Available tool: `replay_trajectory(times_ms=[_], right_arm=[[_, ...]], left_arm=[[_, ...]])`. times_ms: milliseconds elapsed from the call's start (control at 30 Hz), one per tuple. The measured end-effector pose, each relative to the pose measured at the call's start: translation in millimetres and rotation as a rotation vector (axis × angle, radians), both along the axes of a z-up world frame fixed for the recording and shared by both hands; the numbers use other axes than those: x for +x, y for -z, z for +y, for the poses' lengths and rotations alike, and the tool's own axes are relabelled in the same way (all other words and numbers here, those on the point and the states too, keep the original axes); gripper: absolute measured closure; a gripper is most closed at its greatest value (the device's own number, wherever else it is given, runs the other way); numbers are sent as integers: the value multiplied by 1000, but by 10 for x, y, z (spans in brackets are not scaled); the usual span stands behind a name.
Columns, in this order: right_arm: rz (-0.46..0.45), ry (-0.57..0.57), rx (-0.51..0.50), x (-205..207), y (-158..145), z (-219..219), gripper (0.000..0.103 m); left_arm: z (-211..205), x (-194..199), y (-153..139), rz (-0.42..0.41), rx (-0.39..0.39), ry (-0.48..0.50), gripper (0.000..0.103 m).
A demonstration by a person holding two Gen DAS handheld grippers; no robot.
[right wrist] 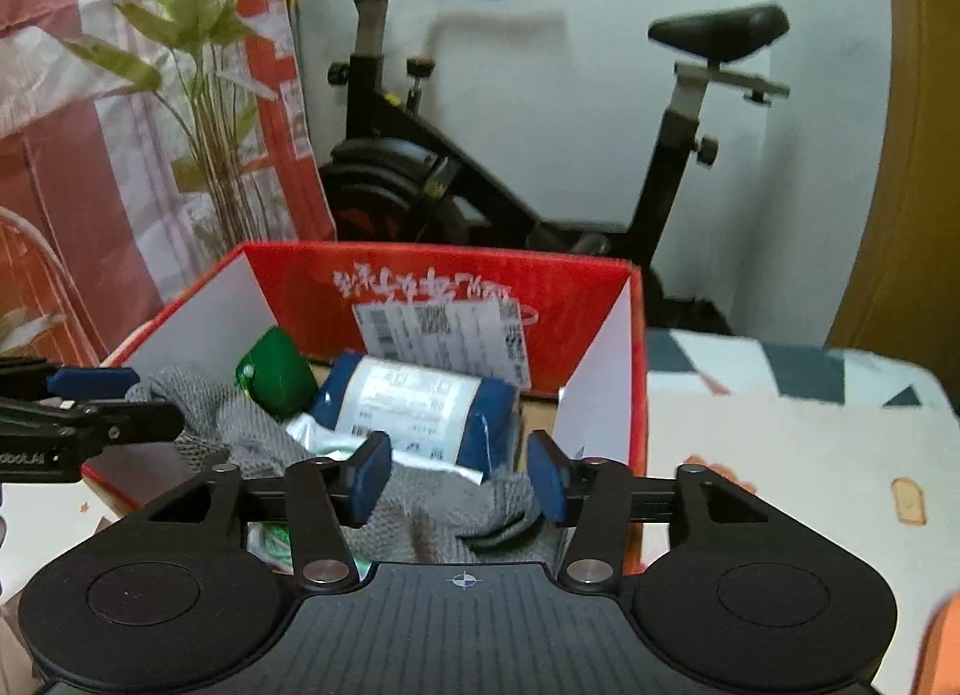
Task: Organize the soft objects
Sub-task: 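Move both grippers back down to the black-and-white plastic package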
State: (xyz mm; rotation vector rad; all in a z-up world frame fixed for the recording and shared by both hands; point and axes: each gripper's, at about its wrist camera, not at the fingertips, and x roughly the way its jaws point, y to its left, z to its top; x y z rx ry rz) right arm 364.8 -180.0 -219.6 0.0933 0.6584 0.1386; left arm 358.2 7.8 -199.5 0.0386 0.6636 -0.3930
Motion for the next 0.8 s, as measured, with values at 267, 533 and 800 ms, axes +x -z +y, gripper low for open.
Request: replay_trajectory(times_ms=[267,533,800], right_arm=[[-97,29,-11,-309,-207,73,5],[-117,46,39,-690,-182,112,0],[-77,46,36,-1018,77,163,0]], left_arm=[[59,-340,-265,-113,29,-25,13],[174,-674,-302,-123,30,-56,7],[340,-908,-80,-36,16,-100,7]])
